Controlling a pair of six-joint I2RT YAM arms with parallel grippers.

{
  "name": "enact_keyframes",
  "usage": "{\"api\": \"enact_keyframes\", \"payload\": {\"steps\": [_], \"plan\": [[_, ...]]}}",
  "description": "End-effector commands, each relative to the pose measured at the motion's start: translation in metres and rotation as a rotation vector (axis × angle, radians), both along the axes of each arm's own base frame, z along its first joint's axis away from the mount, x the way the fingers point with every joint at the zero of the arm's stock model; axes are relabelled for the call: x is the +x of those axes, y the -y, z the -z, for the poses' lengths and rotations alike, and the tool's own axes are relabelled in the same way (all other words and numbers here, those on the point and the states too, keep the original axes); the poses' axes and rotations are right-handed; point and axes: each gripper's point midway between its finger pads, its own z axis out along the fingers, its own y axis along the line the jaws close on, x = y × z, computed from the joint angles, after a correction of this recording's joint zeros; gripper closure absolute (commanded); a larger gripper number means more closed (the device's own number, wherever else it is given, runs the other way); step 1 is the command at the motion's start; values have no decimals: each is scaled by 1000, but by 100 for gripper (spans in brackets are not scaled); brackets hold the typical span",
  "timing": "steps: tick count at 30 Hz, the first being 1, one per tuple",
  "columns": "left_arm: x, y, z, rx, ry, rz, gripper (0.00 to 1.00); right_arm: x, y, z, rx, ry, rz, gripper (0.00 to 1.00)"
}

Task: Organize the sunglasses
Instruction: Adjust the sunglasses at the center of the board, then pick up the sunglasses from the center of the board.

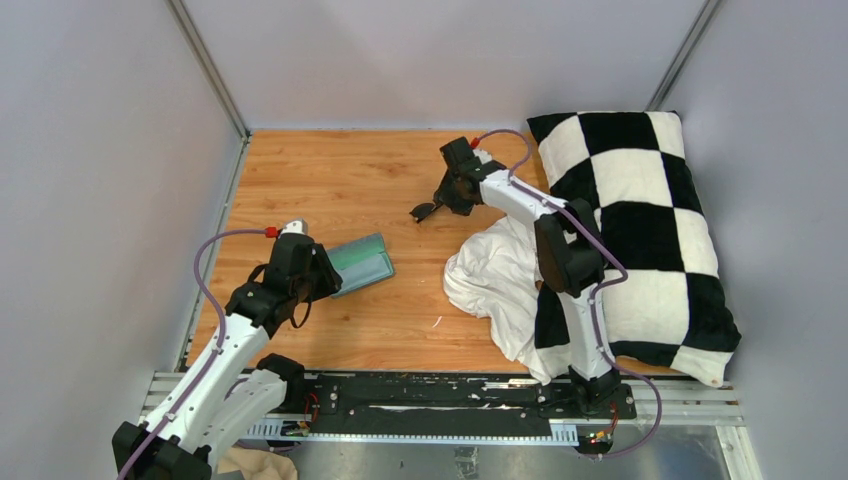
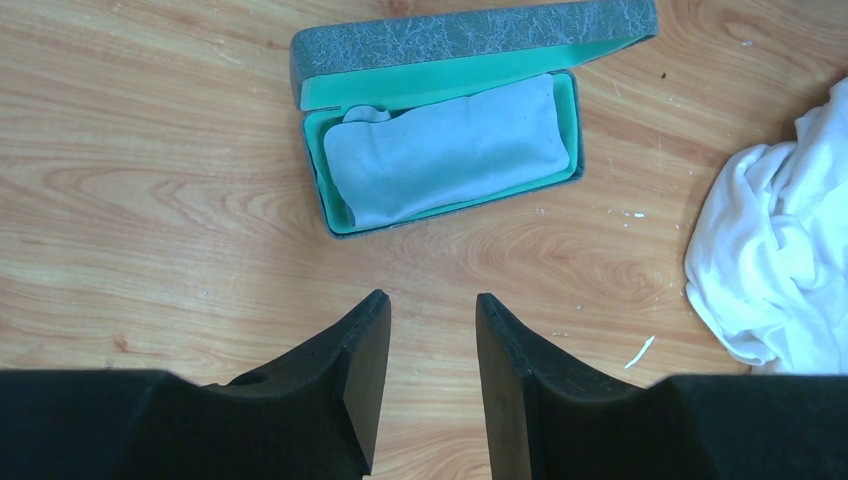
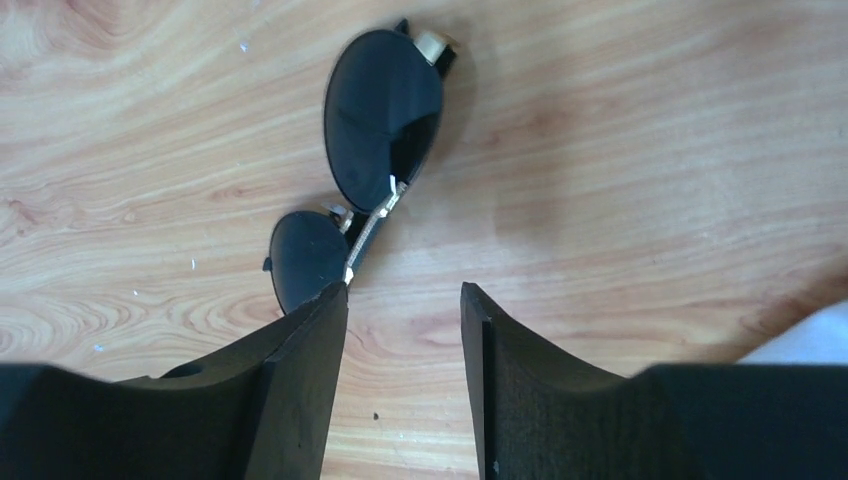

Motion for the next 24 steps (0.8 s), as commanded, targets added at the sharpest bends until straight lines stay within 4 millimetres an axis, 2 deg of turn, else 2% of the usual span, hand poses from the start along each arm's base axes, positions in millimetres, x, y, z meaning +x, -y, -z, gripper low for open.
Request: {"api": "enact_keyframes", "payload": {"steps": [1,5,10,19,24], "plan": [[0,0,3,8,-1,14,57,1,9,-4,167,25,136,48],[-1,-1,4,9,-3,13,57,8,0,-3,313,51,166,48],[-1,-1,5,10,-7,13,57,14,-15,0,386,41,142,50],[-1,-1,7,10,-9,12,57,22,-26,12,417,17,129,54],[0,0,6,9,-8,13,57,24,-29,19,420,2,131,61]]}}
